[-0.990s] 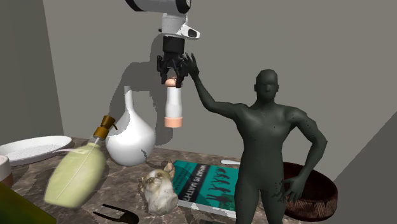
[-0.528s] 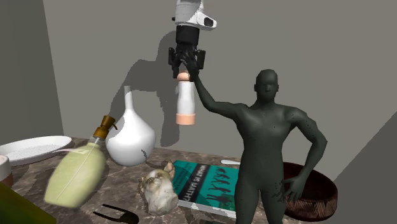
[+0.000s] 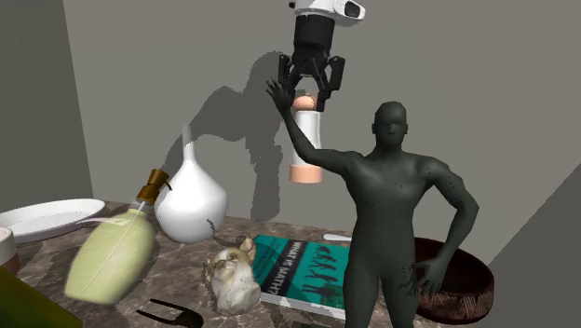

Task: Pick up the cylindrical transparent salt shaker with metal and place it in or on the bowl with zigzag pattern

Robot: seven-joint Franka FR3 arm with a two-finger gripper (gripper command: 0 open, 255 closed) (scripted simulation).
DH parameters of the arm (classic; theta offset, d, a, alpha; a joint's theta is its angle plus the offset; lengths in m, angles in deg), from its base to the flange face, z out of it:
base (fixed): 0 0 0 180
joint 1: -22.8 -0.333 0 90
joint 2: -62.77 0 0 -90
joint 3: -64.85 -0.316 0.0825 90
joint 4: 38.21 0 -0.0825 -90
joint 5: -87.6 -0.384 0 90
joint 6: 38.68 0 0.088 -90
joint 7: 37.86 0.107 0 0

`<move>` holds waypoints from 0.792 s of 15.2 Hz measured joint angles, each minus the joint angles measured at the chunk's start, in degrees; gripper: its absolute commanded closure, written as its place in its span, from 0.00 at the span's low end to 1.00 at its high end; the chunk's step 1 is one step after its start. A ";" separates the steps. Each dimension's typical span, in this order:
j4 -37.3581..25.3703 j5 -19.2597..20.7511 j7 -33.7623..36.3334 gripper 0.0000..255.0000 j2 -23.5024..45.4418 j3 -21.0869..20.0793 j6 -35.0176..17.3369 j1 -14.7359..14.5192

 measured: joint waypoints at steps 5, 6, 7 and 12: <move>1.17 -0.70 -6.34 1.00 -2.30 3.33 2.08 3.12; 1.06 -0.77 -7.85 1.00 -2.61 4.19 2.78 3.89; 0.90 -0.80 -9.03 1.00 -2.79 4.85 3.31 4.47; -0.58 -0.82 -15.57 1.00 -3.13 8.56 6.24 7.68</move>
